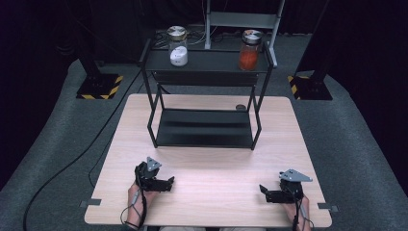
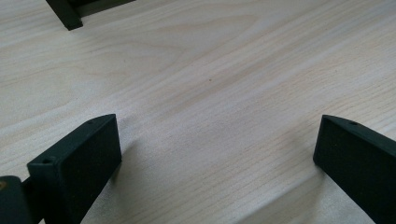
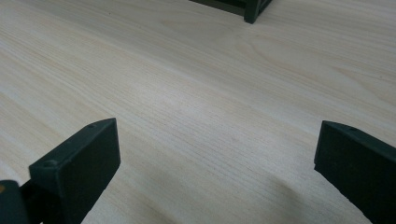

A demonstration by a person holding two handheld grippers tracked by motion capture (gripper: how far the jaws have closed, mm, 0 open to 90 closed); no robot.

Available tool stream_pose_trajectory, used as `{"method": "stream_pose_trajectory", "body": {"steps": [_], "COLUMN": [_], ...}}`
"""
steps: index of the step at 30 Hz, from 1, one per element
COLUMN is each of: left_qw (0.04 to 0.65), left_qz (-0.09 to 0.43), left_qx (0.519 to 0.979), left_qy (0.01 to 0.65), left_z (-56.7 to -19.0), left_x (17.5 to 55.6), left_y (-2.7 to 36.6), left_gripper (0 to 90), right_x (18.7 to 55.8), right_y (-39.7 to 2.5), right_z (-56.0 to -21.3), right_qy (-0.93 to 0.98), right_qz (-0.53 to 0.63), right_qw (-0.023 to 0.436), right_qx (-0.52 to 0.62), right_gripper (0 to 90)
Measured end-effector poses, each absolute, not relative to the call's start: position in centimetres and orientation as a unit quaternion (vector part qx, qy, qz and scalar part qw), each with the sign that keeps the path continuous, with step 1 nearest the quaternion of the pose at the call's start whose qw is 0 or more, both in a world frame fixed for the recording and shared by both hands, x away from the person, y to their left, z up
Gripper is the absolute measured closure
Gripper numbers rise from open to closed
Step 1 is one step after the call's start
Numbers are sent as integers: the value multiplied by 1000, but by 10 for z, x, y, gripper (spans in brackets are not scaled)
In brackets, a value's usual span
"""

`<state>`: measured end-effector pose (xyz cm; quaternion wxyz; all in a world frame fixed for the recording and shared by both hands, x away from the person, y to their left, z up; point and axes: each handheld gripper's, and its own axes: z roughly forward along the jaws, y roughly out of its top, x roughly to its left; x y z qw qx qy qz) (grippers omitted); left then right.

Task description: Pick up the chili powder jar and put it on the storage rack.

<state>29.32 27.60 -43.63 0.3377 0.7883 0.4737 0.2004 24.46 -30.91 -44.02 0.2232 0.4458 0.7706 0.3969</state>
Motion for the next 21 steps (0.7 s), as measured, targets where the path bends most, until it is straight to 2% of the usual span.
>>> {"method": "stream_pose_trajectory", "body": {"steps": [21], "left_qw": [337], "left_qz": [204], "left_qx": [789], "left_qy": [472], "left_z": [-436], "left_x": [292], "left_y": [275], "left_gripper": [4], "right_x": [241], "right_y": [-309], "right_z": [-443], "right_qy": [771], "right_qz": [402], "right_qw": [227], "right_qx": [439], "right_gripper": [0]}}
